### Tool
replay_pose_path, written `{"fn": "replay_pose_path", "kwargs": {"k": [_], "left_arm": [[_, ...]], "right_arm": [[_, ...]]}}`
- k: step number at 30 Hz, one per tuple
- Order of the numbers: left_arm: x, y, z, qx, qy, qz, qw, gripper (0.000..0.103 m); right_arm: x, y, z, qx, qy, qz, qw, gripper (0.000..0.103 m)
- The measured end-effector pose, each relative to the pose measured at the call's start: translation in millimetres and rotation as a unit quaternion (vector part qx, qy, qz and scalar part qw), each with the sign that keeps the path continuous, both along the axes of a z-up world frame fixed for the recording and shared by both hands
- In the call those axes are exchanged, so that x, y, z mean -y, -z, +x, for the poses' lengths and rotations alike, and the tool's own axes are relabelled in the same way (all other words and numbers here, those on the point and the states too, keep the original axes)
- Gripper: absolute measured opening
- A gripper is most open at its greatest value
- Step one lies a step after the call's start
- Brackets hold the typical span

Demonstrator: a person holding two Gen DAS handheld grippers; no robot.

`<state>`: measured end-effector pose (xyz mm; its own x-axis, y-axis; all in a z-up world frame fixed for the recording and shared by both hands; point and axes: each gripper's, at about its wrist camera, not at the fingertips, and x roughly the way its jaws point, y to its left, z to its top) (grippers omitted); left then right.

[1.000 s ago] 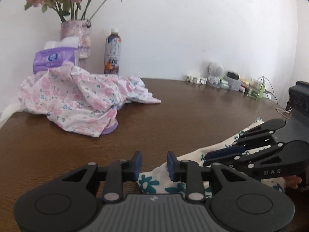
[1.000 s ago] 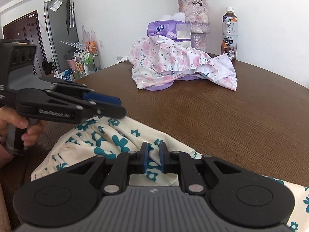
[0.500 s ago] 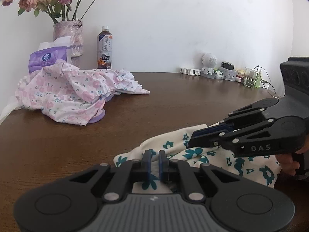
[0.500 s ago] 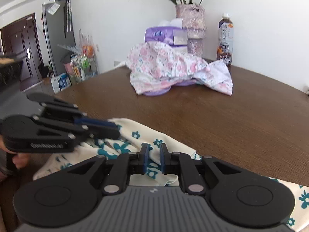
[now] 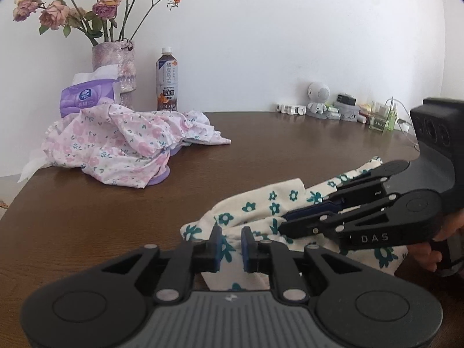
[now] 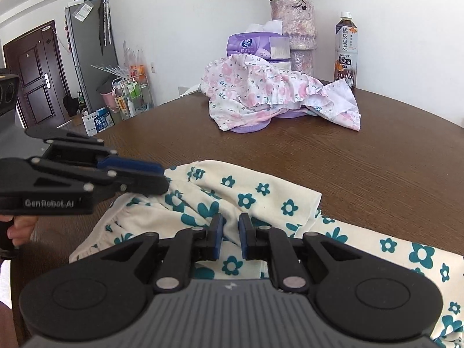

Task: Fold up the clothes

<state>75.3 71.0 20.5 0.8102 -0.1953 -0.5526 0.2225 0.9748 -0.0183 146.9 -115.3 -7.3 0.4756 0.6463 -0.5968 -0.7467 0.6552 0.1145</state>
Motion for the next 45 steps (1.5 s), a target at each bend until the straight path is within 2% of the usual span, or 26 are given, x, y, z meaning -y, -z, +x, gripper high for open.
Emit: {"fn": "replay_pose_path", "kwargs": {"k": [4,9,14,18,21,24,25,26,28,30,32,34,36,39,40,42,43,45], "left_arm": [[2,10,1,-0.011,-0.008,0.014,0.9998,0.013],[7,-7,-16,0.004,-0.013,0.016,0.9998,0.013],[13,3,-18,-0.011,-0.016,0.031,0.9993,0.014],[16,-12,-30,0.001,-0.018,0.031,0.9993,0.014],[19,4,-24,-0.020,-0.018,0.050,0.9984,0.015],[18,-5,-31,-0.010,-0.021,0.039,0.9990,0.014],[17,-10,-36,-0.002,-0.016,0.031,0.9994,0.018],[15,-16,-41,0.005,-0.011,0.023,0.9997,0.024],[14,-27,-55,0.016,0.011,0.030,0.9994,0.031],[14,-33,-66,0.012,0.032,0.048,0.9983,0.032],[13,-36,-75,0.001,0.056,0.047,0.9973,0.033],[15,-36,-82,-0.008,0.082,0.042,0.9957,0.033],[21,-32,-88,-0.017,0.107,0.043,0.9932,0.038],[30,-23,-89,-0.021,0.117,0.061,0.9910,0.040],[32,-21,-88,-0.022,0.119,0.064,0.9906,0.039],[32,-16,-84,-0.027,0.123,0.064,0.9899,0.040],[33,-14,-82,-0.030,0.125,0.066,0.9895,0.040],[34,-11,-78,-0.032,0.127,0.074,0.9886,0.040]], "right_arm": [[1,1,0,0.003,-0.001,0.000,1.000,0.011],[1,1,-1,0.005,-0.003,0.003,1.000,0.011],[2,1,-1,0.005,-0.003,0.003,1.000,0.012],[2,2,-1,0.005,-0.004,0.005,1.000,0.011],[2,2,-1,0.007,-0.004,0.004,1.000,0.012],[4,-1,-1,0.005,-0.010,0.004,1.000,0.015],[9,-8,-3,0.008,-0.015,0.009,1.000,0.016],[14,-15,-5,0.012,-0.020,0.014,1.000,0.021],[30,-38,-18,0.043,-0.049,0.044,0.997,0.040],[33,-52,-34,0.069,-0.102,0.029,0.992,0.067],[30,-61,-51,0.091,-0.157,-0.003,0.983,0.071],[16,-57,-66,0.087,-0.201,-0.036,0.975,0.071],[3,-48,-78,0.093,-0.220,-0.067,0.969,0.071],[-14,-31,-83,0.108,-0.218,-0.106,0.964,0.067],[-16,-27,-82,0.101,-0.218,-0.114,0.964,0.064],[-16,-21,-80,0.091,-0.220,-0.128,0.963,0.049],[-14,-19,-79,0.088,-0.222,-0.134,0.962,0.044],[-8,-24,-78,0.083,-0.222,-0.132,0.962,0.015]]}}
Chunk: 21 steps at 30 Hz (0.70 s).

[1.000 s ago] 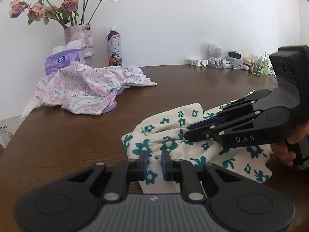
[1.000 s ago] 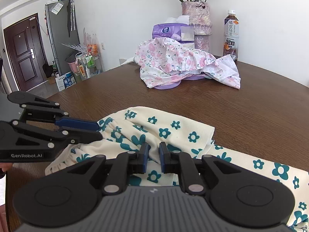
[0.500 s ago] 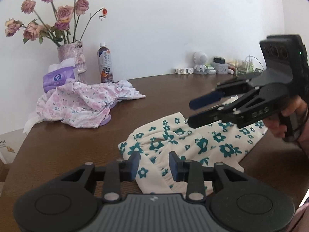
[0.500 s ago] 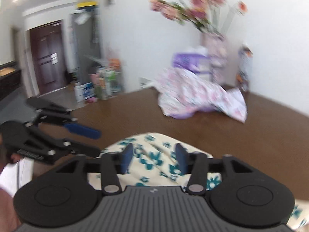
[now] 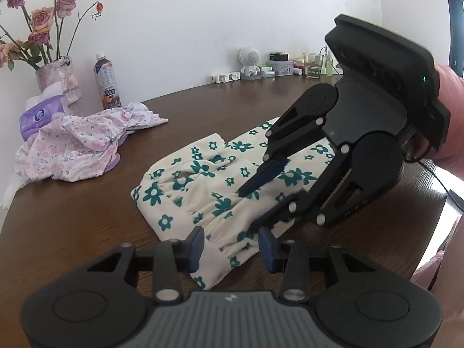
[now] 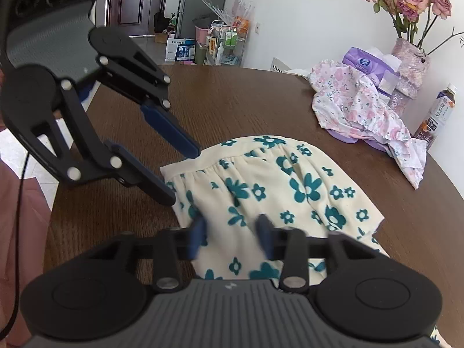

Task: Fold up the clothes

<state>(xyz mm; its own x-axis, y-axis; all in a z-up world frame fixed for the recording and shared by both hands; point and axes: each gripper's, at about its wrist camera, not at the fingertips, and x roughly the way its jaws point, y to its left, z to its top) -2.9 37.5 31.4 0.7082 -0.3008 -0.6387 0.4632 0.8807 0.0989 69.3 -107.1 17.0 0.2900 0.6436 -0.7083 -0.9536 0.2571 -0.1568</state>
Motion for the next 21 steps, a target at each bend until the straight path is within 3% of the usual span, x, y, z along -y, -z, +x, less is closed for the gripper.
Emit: {"fn": "replay_pose_path", "kwargs": {"k": [3,9,11,14,15,17,21], "left_arm": [[0,3,4,0.002,0.007,0.005,1.0000,0.040],[5,8,12,0.009,0.008,0.034,0.9994,0.039],[6,13,14,0.007,0.010,0.049,0.9987,0.020],[4,15,16,0.006,0.007,0.044,0.9990,0.015],[3,15,15,0.007,0.007,0.042,0.9991,0.015],[2,14,15,0.009,0.007,0.040,0.9991,0.015],[1,14,14,0.012,0.004,0.039,0.9992,0.015]], "right_arm": [[5,-9,-1,0.015,-0.007,-0.010,1.000,0.006],[0,-14,-3,0.049,-0.015,-0.009,0.999,0.005],[0,-5,-4,0.056,-0.018,-0.024,0.998,0.005],[5,0,-8,0.065,-0.014,-0.025,0.997,0.014],[9,-2,-9,0.067,-0.010,-0.020,0.997,0.026],[13,-8,-12,0.073,-0.006,0.003,0.997,0.040],[-5,-4,-14,0.082,-0.022,-0.002,0.996,0.039]]}}
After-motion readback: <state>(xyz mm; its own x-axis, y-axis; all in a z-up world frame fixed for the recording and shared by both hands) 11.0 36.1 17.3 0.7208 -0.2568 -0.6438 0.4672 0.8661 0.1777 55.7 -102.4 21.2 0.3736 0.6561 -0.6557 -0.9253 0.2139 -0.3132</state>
